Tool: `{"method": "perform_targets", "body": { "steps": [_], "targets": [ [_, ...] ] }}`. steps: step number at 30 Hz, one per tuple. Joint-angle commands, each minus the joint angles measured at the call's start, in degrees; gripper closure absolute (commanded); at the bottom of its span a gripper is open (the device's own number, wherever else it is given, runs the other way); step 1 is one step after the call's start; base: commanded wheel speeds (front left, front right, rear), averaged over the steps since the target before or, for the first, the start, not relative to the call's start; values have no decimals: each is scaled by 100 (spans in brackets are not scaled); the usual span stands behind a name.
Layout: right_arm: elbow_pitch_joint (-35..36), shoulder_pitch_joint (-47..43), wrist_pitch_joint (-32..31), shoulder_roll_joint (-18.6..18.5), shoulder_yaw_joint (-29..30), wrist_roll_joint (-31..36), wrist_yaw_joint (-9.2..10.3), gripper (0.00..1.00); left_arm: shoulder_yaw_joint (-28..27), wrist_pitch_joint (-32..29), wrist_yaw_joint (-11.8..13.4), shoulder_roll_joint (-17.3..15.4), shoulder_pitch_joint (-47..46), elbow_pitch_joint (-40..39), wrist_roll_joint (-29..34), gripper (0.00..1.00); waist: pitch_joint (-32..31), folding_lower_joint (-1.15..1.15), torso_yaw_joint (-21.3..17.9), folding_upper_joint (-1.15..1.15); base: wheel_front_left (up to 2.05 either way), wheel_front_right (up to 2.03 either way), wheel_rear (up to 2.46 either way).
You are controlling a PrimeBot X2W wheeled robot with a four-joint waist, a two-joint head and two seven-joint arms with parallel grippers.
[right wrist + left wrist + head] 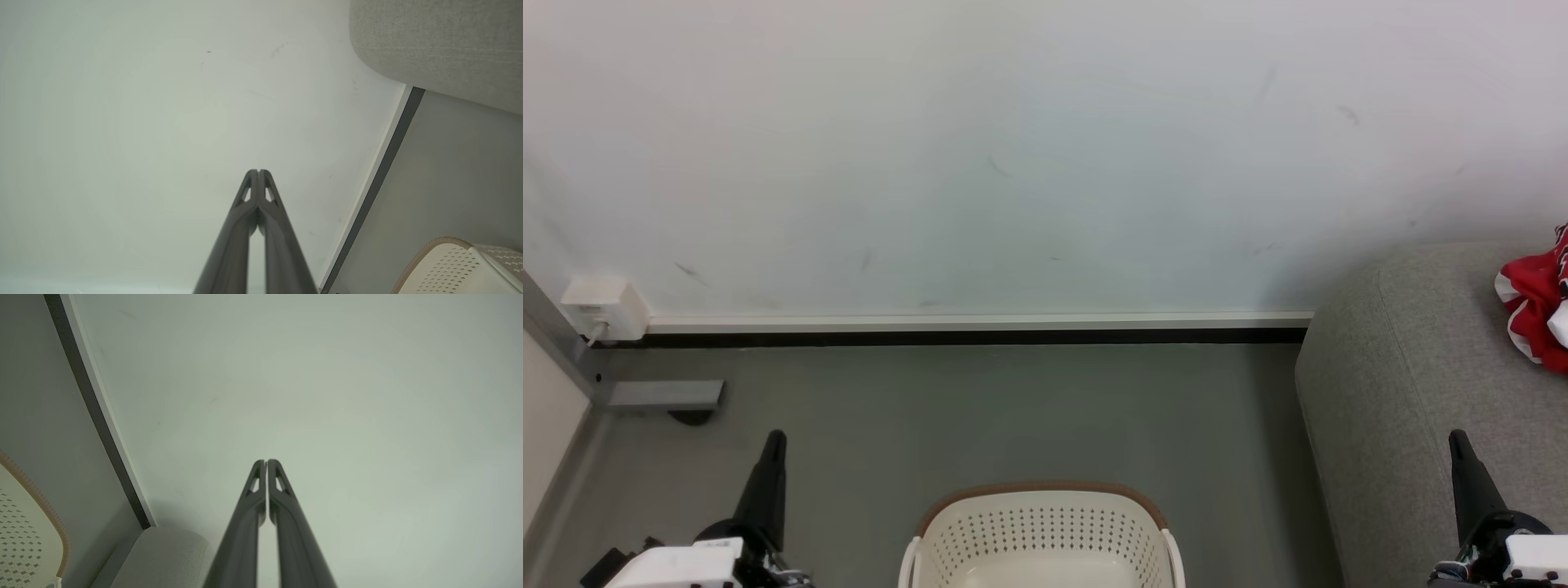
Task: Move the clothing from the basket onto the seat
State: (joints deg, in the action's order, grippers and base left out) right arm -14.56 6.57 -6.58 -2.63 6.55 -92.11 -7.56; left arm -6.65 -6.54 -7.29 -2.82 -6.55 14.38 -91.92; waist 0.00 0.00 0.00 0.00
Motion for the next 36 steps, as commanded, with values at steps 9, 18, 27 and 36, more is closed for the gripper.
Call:
{"method": "perform_targets", "body": {
  "steps": [9, 18, 27, 36],
  "targets": [
    [30, 38, -25, -44, 25, -27, 14, 100, -14, -32, -34, -8, -38, -11, -72, 100, 0, 0, 0, 0, 0, 0, 0],
    [29, 37, -25, -44, 24, -27, 14, 100, -15, -32, -34, -8, -37, -12, -72, 100, 0, 0, 0, 0, 0, 0, 0],
    [29, 37, -25, -43, 24, -27, 14, 100, -13, -32, -34, -8, -37, -9, -71, 100, 0, 0, 0, 0, 0, 0, 0],
    [29, 37, -24, -43, 24, -27, 14, 100, -15, -32, -34, -8, -37, -11, -71, 100, 0, 0, 0, 0, 0, 0, 0]
  ]
}}
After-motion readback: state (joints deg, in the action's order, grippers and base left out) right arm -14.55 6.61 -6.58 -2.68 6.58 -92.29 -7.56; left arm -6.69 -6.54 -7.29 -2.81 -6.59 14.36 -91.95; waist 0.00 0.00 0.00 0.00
